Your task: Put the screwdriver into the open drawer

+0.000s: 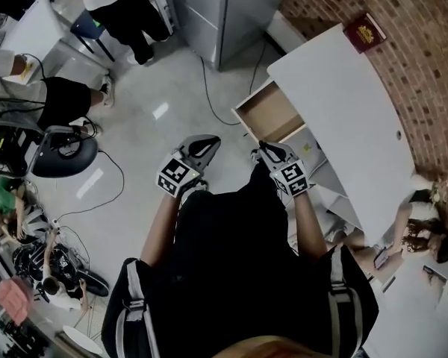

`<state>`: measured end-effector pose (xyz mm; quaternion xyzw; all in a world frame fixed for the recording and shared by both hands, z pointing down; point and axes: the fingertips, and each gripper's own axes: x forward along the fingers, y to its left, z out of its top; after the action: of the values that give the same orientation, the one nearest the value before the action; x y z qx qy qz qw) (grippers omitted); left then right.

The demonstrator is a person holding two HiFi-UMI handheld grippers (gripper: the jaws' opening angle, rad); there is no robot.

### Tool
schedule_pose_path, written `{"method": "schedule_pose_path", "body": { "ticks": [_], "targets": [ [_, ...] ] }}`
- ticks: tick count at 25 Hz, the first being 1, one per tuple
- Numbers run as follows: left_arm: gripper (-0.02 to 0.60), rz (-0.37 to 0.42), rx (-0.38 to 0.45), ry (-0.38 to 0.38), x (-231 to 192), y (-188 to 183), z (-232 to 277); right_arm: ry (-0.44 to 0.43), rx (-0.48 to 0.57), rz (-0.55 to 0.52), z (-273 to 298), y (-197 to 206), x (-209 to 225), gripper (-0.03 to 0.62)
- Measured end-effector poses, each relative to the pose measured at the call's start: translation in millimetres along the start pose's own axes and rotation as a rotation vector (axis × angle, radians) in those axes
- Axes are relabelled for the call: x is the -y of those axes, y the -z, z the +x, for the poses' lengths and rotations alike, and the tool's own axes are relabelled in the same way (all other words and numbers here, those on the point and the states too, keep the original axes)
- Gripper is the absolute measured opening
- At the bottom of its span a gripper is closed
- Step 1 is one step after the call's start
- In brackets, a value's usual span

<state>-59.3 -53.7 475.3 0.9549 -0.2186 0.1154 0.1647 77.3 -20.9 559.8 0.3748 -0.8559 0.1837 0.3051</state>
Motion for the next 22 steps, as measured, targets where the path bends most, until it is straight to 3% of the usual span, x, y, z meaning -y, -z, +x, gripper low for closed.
{"method": "schedule_pose_path", "body": {
  "ticks": [9, 22],
  "targets": [
    [0.021, -0.037, 0.002, -0.097, -4, 5, 4, -0.089, -0.058, -0.046, 15, 17, 18, 0.123],
    [0.021, -0.024, -0.056, -0.089, 20, 7, 33, -0.104, -0.026, 0.023, 32, 38, 56, 0.123]
  ]
}}
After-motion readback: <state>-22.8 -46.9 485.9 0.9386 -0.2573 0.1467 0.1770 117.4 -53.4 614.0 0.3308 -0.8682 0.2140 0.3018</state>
